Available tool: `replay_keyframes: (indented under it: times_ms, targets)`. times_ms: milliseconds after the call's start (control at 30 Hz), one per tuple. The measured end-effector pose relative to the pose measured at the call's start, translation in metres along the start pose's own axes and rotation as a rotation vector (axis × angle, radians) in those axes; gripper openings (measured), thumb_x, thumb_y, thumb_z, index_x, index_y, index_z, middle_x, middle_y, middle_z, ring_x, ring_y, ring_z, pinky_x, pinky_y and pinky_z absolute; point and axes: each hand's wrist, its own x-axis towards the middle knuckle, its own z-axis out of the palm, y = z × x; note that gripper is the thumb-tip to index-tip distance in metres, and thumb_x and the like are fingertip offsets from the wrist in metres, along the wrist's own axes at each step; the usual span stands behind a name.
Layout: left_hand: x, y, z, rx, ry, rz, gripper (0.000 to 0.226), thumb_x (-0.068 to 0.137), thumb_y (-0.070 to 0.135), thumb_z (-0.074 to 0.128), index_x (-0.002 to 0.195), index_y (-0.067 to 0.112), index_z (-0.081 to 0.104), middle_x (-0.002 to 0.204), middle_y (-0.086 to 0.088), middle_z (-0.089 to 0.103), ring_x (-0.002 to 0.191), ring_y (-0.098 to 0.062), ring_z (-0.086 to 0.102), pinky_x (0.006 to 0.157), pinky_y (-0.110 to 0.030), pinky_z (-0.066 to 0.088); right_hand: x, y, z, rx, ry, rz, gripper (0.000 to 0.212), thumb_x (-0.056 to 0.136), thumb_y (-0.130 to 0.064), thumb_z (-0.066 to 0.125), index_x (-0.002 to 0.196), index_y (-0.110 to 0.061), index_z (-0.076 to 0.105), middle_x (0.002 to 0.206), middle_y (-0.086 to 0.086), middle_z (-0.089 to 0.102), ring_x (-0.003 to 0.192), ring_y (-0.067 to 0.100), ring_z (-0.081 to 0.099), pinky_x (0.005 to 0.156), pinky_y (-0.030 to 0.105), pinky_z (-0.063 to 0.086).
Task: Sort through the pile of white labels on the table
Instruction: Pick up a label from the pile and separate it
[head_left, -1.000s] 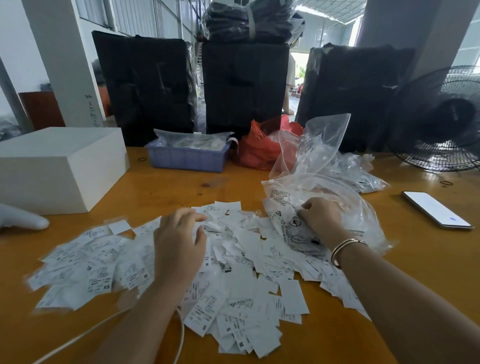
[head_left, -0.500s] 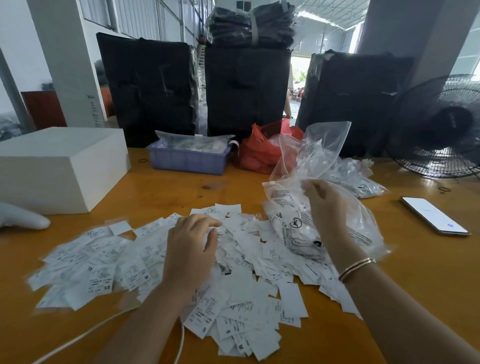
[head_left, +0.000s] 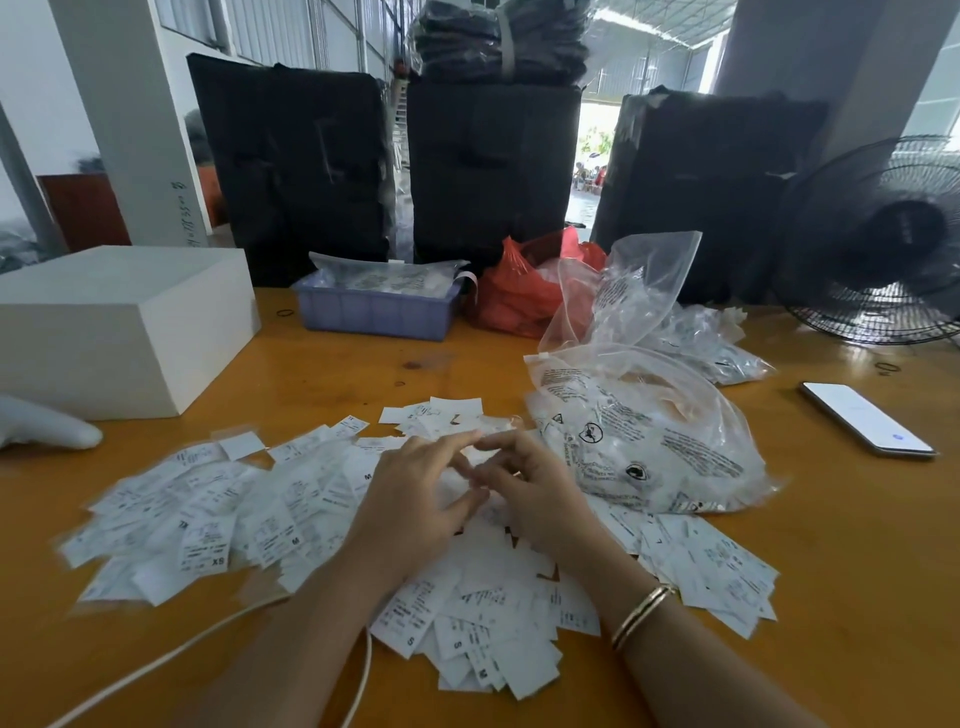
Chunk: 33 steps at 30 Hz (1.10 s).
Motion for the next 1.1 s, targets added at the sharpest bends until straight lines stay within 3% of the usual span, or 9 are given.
replay_keyframes:
  times_ms: [133,233,300,400,600,667,767,933,1100]
  targets:
    - [0.003,0.001,0.000,-0.081,0.051,-0.089,0.052,0.083,0.019,0.070,0.131,0.025,0.053,0.086,0.017,0.062,0.086,-0.004,0.057,0.083,-0.028,0.051,0.000,0.004,0.001,-0.046,0.108,-0.036,0.019,0.094,-0.019,0.057,0.101,-0.036,0.055,0.076,-0.013,0.069,0.065,0.004,0.059,0.058,0.017,0.044]
    - [0.004,-0.002,-0.002,-0.112,0.165,-0.155,0.035,0.084,0.013,0.070,0.117,0.020,0.062,0.084,0.014,0.062,0.083,-0.003,0.059,0.077,-0.021,0.051,0.002,0.010,0.001,-0.357,0.257,-0.105,0.020,0.096,-0.019,0.052,0.111,-0.026,0.062,0.103,-0.008,0.067,0.090,0.002,0.058,0.079,0.020,0.044]
    - [0.004,-0.004,-0.001,-0.114,0.222,-0.187,0.023,0.086,0.013,0.068,0.108,0.019,0.065,0.084,0.012,0.062,0.082,-0.002,0.059,0.071,-0.015,0.049,0.005,0.017,0.003,-0.687,0.148,-0.060,0.032,0.096,-0.030,0.048,0.127,-0.023,0.057,0.125,-0.005,0.059,0.117,0.013,0.048,0.101,0.031,0.034]
    - [0.004,-0.006,0.001,-0.100,0.238,-0.166,0.015,0.088,0.013,0.065,0.102,0.018,0.067,0.085,0.008,0.064,0.081,-0.002,0.059,0.068,-0.012,0.045,0.007,0.021,0.007,-0.893,-0.003,0.035,0.047,0.092,-0.041,0.045,0.136,-0.025,0.047,0.132,-0.005,0.054,0.125,0.019,0.041,0.102,0.034,0.023]
    - [0.008,-0.003,0.008,-0.056,0.183,-0.139,0.032,0.089,-0.001,0.057,0.115,0.016,0.063,0.094,0.011,0.059,0.083,0.005,0.053,0.068,-0.004,0.042,0.004,0.017,0.003,-0.723,0.090,-0.025,0.034,0.096,-0.023,0.045,0.128,-0.023,0.058,0.114,-0.003,0.065,0.097,0.015,0.058,0.101,0.035,0.037]
    - [0.008,-0.003,0.008,-0.083,0.190,-0.149,0.032,0.089,-0.001,0.057,0.116,0.015,0.063,0.094,0.010,0.060,0.081,0.004,0.054,0.068,-0.003,0.042,0.003,0.017,0.002,-0.597,0.150,-0.032,0.034,0.098,-0.019,0.045,0.129,-0.024,0.057,0.097,-0.002,0.068,0.070,0.007,0.055,0.077,0.028,0.051]
    - [0.009,-0.002,0.007,-0.119,0.224,-0.163,0.020,0.091,0.007,0.059,0.108,0.014,0.066,0.094,0.010,0.063,0.077,0.006,0.054,0.067,-0.003,0.043,0.005,0.020,-0.002,-0.308,0.314,-0.002,0.031,0.097,-0.013,0.048,0.122,-0.026,0.060,0.069,-0.009,0.057,0.048,0.001,0.044,0.045,0.014,0.035]
    - [0.011,-0.006,0.009,-0.149,0.203,-0.176,0.012,0.091,0.015,0.061,0.097,0.012,0.070,0.094,0.005,0.070,0.086,-0.002,0.061,0.073,-0.015,0.049,0.008,0.021,-0.008,-0.028,0.324,0.080,0.034,0.093,-0.009,0.054,0.120,-0.028,0.059,0.080,-0.006,0.057,0.055,-0.004,0.047,0.050,0.011,0.040]
    - [0.011,-0.009,0.010,-0.206,0.225,-0.170,0.005,0.087,0.013,0.066,0.090,0.014,0.069,0.086,0.009,0.069,0.085,0.001,0.062,0.072,-0.007,0.047,0.006,0.017,-0.010,0.215,0.250,0.155,0.037,0.090,-0.009,0.060,0.118,-0.034,0.059,0.093,-0.001,0.067,0.074,0.005,0.063,0.065,0.016,0.052]
